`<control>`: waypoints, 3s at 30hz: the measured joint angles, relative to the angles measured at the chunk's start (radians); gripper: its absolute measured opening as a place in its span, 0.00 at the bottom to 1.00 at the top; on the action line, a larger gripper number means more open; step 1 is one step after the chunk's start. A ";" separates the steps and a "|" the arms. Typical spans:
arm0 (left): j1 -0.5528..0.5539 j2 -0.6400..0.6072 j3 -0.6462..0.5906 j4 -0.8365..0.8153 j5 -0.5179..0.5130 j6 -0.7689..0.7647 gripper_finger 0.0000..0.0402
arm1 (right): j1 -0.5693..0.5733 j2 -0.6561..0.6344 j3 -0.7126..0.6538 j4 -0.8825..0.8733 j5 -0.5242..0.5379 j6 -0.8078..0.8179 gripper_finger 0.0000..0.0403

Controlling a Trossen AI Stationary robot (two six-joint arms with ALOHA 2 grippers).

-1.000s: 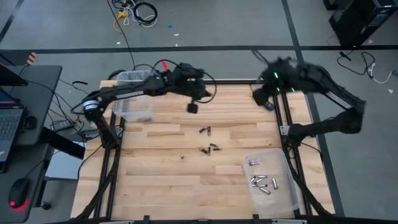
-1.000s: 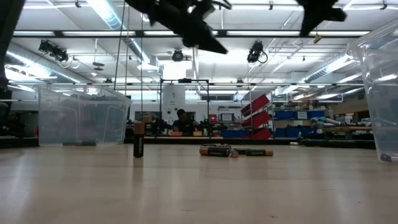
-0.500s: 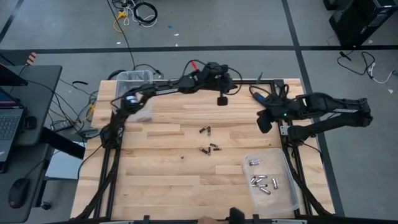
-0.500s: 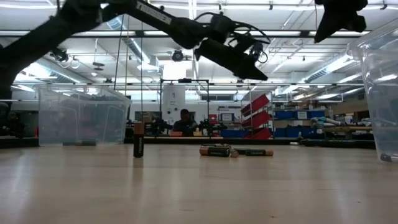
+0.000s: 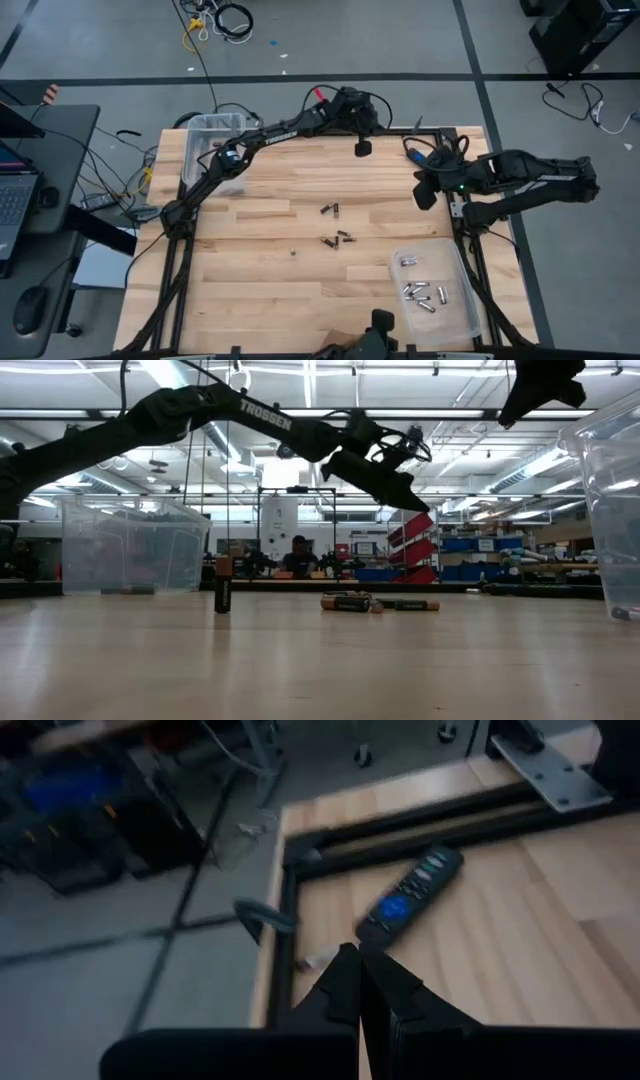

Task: Sort batteries
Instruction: Put the black and silver battery into the bottom transparent bin

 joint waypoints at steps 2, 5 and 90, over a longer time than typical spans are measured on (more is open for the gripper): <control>0.000 0.001 -0.004 -0.023 0.004 -0.023 0.00 | -0.026 0.006 0.000 0.000 0.070 0.032 0.00; 0.000 0.001 -0.003 -0.043 0.012 -0.032 0.00 | -0.108 0.033 0.001 0.016 0.096 0.037 0.00; 0.547 -0.508 -0.004 -0.382 0.413 0.062 0.00 | -0.728 1.293 0.913 0.213 -0.612 0.254 0.01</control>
